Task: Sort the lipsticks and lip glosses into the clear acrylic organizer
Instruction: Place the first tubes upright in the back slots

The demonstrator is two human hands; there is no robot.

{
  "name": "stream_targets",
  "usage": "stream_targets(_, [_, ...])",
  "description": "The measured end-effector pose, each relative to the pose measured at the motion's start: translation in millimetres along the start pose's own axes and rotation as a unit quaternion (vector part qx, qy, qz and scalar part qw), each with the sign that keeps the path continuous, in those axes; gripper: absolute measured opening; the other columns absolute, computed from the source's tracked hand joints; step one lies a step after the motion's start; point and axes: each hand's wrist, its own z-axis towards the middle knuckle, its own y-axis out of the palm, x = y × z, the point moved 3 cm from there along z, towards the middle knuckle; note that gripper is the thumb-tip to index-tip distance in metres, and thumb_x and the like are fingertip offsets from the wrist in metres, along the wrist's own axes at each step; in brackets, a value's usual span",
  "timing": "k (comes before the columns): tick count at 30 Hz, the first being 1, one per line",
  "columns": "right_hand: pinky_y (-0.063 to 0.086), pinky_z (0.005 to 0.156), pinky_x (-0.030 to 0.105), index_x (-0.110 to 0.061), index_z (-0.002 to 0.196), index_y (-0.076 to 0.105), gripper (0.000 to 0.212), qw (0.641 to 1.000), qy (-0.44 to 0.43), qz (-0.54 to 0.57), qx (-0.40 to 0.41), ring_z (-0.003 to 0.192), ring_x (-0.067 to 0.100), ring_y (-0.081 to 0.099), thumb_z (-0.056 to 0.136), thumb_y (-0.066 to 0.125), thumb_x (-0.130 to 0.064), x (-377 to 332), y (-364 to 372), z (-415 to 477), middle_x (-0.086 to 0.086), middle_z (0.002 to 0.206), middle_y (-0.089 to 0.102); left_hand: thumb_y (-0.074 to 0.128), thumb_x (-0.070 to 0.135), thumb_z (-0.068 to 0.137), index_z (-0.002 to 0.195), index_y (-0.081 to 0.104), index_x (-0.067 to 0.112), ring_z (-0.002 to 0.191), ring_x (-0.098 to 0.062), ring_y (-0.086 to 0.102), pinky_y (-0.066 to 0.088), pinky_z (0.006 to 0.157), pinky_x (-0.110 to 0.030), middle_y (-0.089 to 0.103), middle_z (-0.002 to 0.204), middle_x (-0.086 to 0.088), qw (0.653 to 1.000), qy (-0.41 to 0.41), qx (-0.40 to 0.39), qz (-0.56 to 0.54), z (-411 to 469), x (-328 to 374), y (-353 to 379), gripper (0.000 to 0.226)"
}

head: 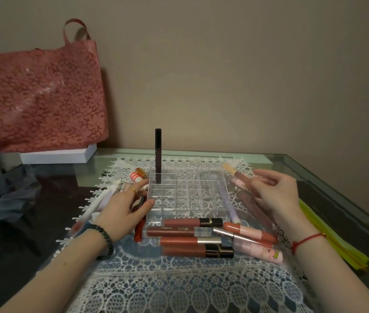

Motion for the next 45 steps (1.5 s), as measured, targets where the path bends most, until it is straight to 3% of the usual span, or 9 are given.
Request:
stream_targets(4, [0.053,0.05,0.022,-0.002,0.09,0.062,0.011,0.913,0.184,0.354,-0.079,0.072,0.015,0.068,0.079,0.061,-0.005,-4,2,-2,0.015,0.091,0.065,0.05,0.04,0.085,0.133,0.031,0.031,0.084,0.001,0.046,0.037,0.078,-0.016,0.05,0.095,0.016,1.0,0.006,0.003,0.008,0,-2,0,0.053])
stream_targets(6, [0.057,0.059,0.024,0.002,0.1,0.058,0.027,0.847,0.229,0.458,-0.142,0.1,0.021,0.061,0.074,0.061,-0.004,-7,9,-3,0.02,0.11,0.059,0.05,0.041,0.085,0.133,0.031,0.033,0.087,-0.001,0.047,0.039,0.081,-0.017,0.053,0.098,0.014,1.0,0.005,0.001,0.007,0,-3,1,0.052])
stream_targets(8, [0.057,0.071,0.029,0.002,0.11,0.056,0.039,0.814,0.244,0.494,-0.186,0.102,0.022,0.061,0.072,0.061,-0.003,-13,18,-5,0.02,0.114,0.058,0.05,0.042,0.085,0.133,0.03,0.034,0.089,0.0,0.048,0.039,0.082,-0.016,0.053,0.101,0.014,1.0,0.002,-0.005,0.001,1,-5,2,0.053])
stream_targets(14, [0.057,0.063,0.027,-0.003,0.107,0.058,0.039,0.912,0.113,0.333,-0.214,0.076,0.015,0.069,0.068,0.063,-0.002,-45,53,-5,0.009,0.09,0.067,0.05,0.045,0.084,0.133,0.028,0.037,0.122,-0.013,0.043,0.041,0.098,-0.037,0.057,0.119,0.007,0.998,-0.021,-0.034,-0.044,2,-11,5,0.054])
stream_targets(22, [0.053,0.069,0.023,-0.021,0.093,0.057,0.024,0.972,-0.07,0.146,-0.17,0.08,0.012,0.067,0.075,0.069,-0.01,-75,108,0,-0.005,0.079,0.069,0.017,0.087,0.056,0.138,0.016,0.037,0.116,-0.016,0.046,0.039,0.098,-0.037,0.057,0.117,0.011,0.994,0.016,-0.038,0.105,3,-10,1,0.096])
stream_targets(25, [0.051,0.071,0.023,-0.024,0.092,0.054,0.026,0.975,-0.149,0.076,-0.15,0.075,0.008,0.063,0.075,0.07,-0.011,-80,123,2,-0.012,0.069,0.059,0.013,0.09,0.054,0.139,0.013,0.036,0.11,-0.011,0.047,0.035,0.1,-0.031,0.057,0.116,0.014,0.991,0.034,-0.034,0.129,5,-10,0,0.101])
stream_targets(28, [0.048,0.066,0.015,-0.027,0.088,0.053,0.023,0.969,-0.192,0.029,-0.151,0.078,0.005,0.061,0.076,0.07,-0.015,-80,132,2,-0.011,0.08,0.059,0.012,0.091,0.052,0.14,0.011,0.034,0.103,-0.007,0.05,0.031,0.099,-0.027,0.061,0.109,0.013,0.987,0.052,-0.036,0.149,6,-9,-1,0.105])
stream_targets(36, [0.051,0.073,0.022,-0.027,0.09,0.054,0.023,0.96,-0.218,-0.031,-0.174,0.08,0.012,0.062,0.076,0.07,-0.017,-65,150,6,-0.007,0.085,0.059,0.022,0.085,0.057,0.141,0.011,0.029,0.108,-0.007,0.048,0.029,0.102,-0.029,0.058,0.113,0.015,0.985,0.057,-0.046,0.155,7,-12,0,0.101])
stream_targets(45, [0.047,0.063,0.015,-0.02,0.102,0.058,0.028,0.954,-0.222,-0.059,-0.191,0.071,0.006,0.06,0.076,0.07,-0.019,-59,154,5,-0.006,0.084,0.061,0.026,0.083,0.059,0.141,0.012,0.03,0.108,-0.006,0.048,0.03,0.101,-0.027,0.057,0.115,0.017,0.984,0.062,-0.035,0.163,8,-11,1,0.098])
